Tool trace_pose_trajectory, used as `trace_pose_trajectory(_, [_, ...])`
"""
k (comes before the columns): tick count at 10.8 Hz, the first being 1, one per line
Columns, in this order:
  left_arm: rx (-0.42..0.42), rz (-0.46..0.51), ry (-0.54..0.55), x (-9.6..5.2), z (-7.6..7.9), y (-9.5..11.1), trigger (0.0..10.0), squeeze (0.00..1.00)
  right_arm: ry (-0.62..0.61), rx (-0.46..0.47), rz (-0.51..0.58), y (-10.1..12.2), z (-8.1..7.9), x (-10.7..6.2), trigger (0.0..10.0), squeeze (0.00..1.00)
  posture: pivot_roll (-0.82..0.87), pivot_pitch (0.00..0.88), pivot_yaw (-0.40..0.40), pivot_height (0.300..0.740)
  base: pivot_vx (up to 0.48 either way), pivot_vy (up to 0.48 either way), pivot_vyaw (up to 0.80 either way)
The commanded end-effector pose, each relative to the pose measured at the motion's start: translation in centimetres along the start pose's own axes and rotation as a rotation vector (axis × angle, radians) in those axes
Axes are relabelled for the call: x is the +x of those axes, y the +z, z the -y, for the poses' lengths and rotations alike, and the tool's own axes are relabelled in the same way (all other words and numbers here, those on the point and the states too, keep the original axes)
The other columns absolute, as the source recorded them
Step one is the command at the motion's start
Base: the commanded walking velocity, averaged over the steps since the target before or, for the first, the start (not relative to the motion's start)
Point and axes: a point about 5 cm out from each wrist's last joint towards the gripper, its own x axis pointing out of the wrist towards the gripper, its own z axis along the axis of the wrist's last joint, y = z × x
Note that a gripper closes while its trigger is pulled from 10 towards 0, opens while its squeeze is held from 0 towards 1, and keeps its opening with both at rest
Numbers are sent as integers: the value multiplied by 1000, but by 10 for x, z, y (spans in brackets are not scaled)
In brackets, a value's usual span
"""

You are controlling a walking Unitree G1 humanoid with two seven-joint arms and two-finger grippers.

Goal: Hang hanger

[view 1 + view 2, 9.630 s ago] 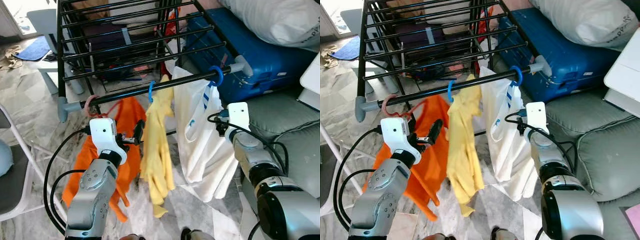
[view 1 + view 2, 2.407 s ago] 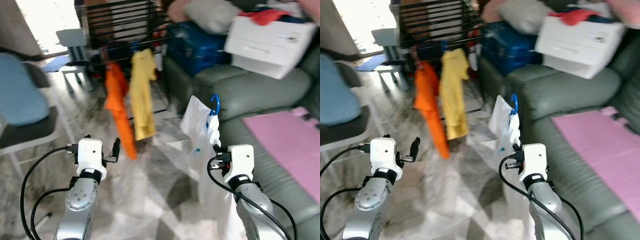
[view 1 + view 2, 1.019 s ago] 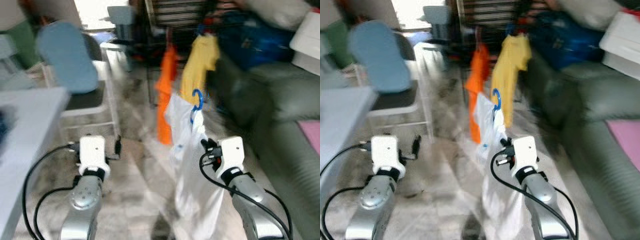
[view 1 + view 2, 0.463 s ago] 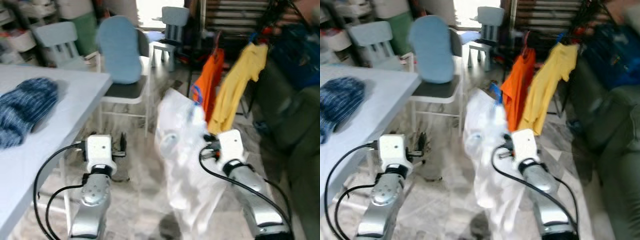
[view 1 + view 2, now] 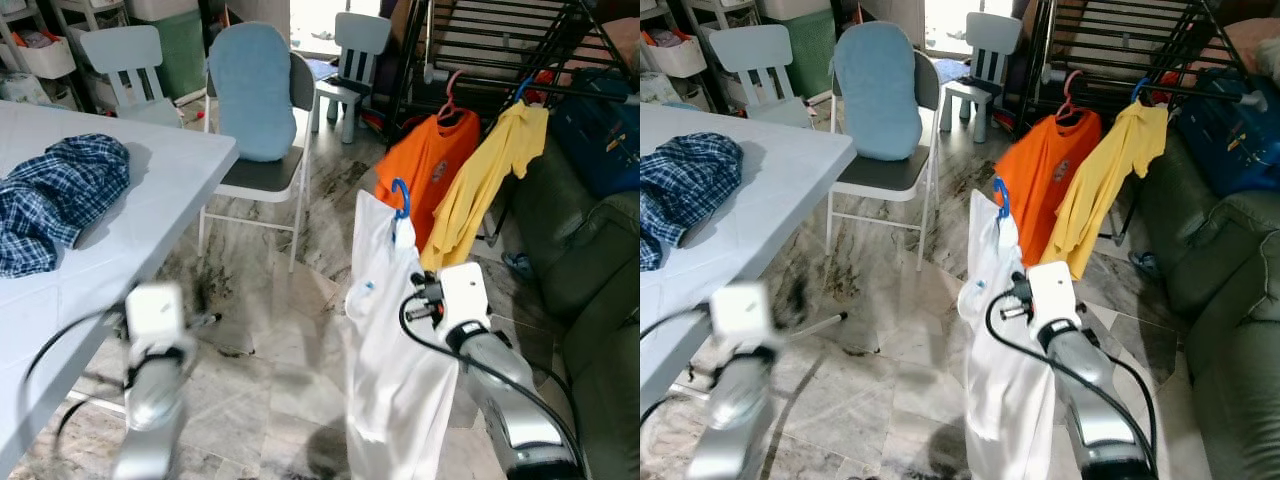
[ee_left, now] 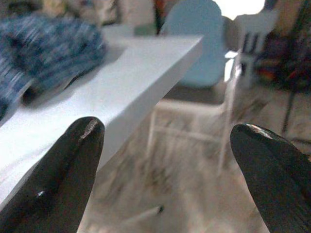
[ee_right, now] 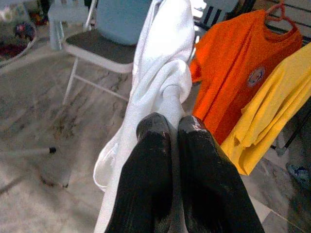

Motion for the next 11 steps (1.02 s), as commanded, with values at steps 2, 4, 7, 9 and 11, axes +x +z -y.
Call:
trace_pose_trajectory(2, [44, 8, -127, -8, -1, -7, 10000, 0, -98, 27, 80, 11, 15, -10, 10000, 0, -134, 0, 2, 740, 0, 0, 0])
trace_pose_trajectory(4, [73, -48, -122, -11, -23, -20, 10000, 0, -193, 60, 17, -10, 24, -52, 10000, 0, -168, 0, 56, 740, 0, 0, 0])
trace_pose_trajectory(7, [22, -69, -161, -16, -9, -23, 10000, 0, -223, 43, 24, -13, 21, -75, 10000, 0, -205, 0, 88, 740, 0, 0, 0])
trace_pose_trajectory(9, [-38, -37, -201, -15, 2, -10, 10000, 0, -197, 45, 61, 8, 21, -69, 10000, 0, -201, 0, 78, 740, 0, 0, 0])
trace_pose_trajectory(11, [-87, -9, -218, -7, 7, 7, 10000, 0, -188, 44, 76, 18, 21, -67, 10000, 0, -190, 14, 62, 740, 0, 0, -400])
